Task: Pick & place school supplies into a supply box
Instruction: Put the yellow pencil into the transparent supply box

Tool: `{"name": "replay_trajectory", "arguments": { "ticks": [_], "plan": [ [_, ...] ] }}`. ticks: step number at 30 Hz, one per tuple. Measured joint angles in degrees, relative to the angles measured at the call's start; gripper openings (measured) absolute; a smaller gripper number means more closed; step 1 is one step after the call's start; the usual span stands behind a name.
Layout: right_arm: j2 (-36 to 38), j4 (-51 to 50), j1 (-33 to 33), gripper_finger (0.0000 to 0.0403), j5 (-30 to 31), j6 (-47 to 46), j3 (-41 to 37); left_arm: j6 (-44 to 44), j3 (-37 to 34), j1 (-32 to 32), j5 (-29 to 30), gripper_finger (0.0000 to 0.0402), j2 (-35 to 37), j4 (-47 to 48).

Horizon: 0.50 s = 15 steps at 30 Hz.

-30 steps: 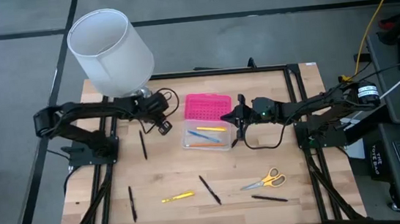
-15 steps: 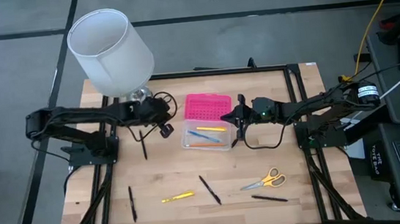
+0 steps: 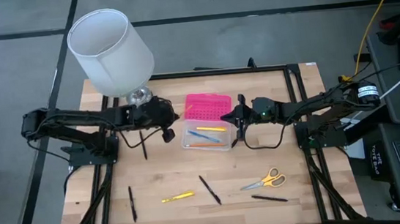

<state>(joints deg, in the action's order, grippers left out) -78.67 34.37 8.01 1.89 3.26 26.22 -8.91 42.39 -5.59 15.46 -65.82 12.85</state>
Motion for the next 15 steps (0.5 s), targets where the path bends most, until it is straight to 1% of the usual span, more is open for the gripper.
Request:
{"name": "replay_trajectory", "arguments": {
  "ticks": [3, 8, 12, 15],
  "plan": [
    [0.0, 0.0, 0.0, 0.0028, 0.0, -0.7, 0.0, 2.0, 0.0, 0.5, -1.2, 0.0012, 0.0, -2.9],
    [0.0, 0.0, -0.4, 0.0028, -0.3, -1.6, 0.0, 6.6, 0.0, 0.7, -7.6, 0.0013, 0.0, -8.9],
    [0.0, 0.7, -1.6, 0.0028, -0.4, -1.5, 0.0, 9.0, 0.0, 0.7, -10.2, 0.0013, 0.0, -13.4],
    [0.0, 1.3, -2.6, 0.0028, -0.4, -1.5, 0.0, 10.1, 0.0, 0.7, -11.6, 0.0013, 0.0, -14.8]
  ]
}}
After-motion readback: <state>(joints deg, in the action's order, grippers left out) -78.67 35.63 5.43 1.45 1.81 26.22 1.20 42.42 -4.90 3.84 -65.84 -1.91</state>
